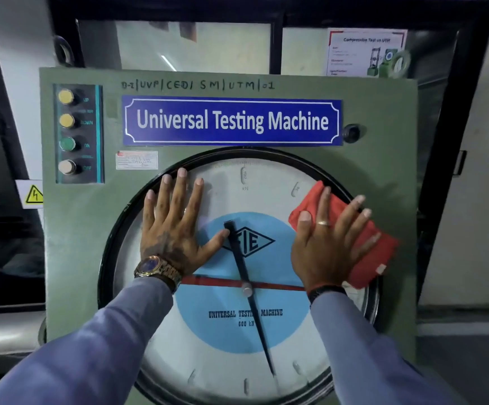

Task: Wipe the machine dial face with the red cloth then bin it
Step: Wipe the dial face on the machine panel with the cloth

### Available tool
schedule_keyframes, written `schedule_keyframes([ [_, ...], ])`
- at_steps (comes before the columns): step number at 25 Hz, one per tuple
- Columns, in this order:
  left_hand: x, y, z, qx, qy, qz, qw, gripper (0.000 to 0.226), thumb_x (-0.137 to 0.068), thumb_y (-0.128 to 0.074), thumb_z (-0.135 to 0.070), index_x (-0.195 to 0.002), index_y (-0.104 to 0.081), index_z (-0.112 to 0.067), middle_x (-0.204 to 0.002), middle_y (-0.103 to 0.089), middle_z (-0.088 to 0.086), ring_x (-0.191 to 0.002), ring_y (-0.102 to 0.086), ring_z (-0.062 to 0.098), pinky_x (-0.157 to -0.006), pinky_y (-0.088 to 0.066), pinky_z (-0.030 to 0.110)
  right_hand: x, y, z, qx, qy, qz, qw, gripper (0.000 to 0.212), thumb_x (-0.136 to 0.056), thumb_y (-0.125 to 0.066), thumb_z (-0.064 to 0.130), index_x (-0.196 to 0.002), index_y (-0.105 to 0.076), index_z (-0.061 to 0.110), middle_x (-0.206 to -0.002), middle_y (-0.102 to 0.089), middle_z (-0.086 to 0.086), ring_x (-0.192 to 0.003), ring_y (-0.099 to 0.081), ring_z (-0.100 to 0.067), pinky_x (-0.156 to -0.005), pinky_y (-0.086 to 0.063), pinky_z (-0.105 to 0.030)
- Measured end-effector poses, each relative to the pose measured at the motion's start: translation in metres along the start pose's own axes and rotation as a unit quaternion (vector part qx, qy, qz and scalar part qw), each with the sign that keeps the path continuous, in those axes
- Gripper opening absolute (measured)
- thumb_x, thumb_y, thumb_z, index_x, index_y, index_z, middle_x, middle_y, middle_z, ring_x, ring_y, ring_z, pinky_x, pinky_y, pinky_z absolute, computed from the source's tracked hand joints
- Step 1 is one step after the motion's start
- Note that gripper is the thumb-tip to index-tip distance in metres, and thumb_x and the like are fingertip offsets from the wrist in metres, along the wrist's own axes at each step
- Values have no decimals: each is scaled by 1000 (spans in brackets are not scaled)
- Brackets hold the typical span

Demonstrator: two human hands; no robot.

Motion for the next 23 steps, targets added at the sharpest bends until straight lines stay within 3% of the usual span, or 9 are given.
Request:
schedule_keyframes([
  [5, 1, -7, 1, -4, 6, -4, 1000, 112, -90, -43, -89, -178, -11, -27, -187, -2, 5, -173, 7, 28, -138, 11, 49, -24, -6, 61, -7, 119, 7, 993, 64, -113, -32, 59, -175, -23, 46, -187, -13, -16, -172, -12, -44, -131, -5, -80],
  [11, 6, -4, 3, 9, 30, -1, 1000, 113, -90, -38, -94, -178, -13, -28, -187, -5, 3, -173, 2, 29, -138, 5, 54, -4, -6, 11, 12, 54, -34, 998, 67, -113, -36, 62, -174, -32, 36, -184, -23, -22, -168, -24, -51, -127, -15, -83],
  [16, 29, 1, 18, 13, 62, -12, 998, 110, -91, -37, -91, -177, -18, -26, -187, -11, 6, -173, -6, 33, -138, -3, 57, -31, -8, 57, -3, 138, -20, 990, 92, -104, -41, 79, -177, -23, 27, -186, -17, -20, -169, -15, -52, -129, -2, -82],
  [19, 46, 4, 29, 12, 70, -11, 997, 108, -92, -36, -91, -176, -24, -24, -186, -14, 8, -173, -10, 33, -139, -5, 55, -66, -2, 90, -47, 131, -40, 989, 73, -111, -37, 64, -175, -31, 28, -186, -19, -16, -170, -15, -51, -127, -10, -86],
  [23, 55, 8, 35, 8, 63, 1, 998, 108, -91, -41, -91, -176, -24, -27, -185, -16, 7, -172, -12, 32, -137, -14, 57, -73, -1, 174, -44, 303, 8, 952, 60, -109, -34, 64, -161, -56, 41, -183, -33, -4, -171, -18, -45, -132, -9, -78],
])
Point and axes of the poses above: each hand's wrist, its own x-axis away from the middle knuckle, its own y-axis out of the back of the hand, z = x × y, the point moved 6 cm from there along -x, towards the middle knuckle
